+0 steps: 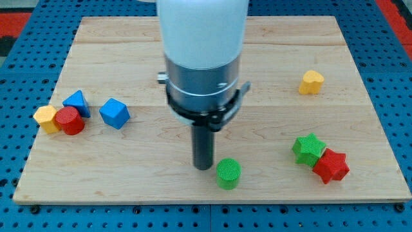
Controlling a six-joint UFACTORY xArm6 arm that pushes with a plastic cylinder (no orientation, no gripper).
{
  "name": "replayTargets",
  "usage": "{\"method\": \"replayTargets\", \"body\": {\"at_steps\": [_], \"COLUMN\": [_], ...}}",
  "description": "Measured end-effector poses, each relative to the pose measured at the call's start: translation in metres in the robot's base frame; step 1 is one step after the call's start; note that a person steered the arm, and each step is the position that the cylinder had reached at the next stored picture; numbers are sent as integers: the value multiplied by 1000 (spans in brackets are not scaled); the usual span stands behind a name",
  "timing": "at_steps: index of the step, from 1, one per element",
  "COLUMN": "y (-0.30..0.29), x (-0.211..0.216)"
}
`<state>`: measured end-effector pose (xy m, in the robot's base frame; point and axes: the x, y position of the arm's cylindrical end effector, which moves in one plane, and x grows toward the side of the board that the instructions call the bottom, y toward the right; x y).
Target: Point your arm towards the yellow hexagon
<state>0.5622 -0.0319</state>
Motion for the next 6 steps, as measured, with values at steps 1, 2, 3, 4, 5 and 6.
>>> {"method": "replayTargets", "body": {"at_steps": [1, 2, 3, 4, 5, 6], "y": [8, 102, 138, 21, -105, -233], "x": [39, 34, 29, 35, 13, 6]}}
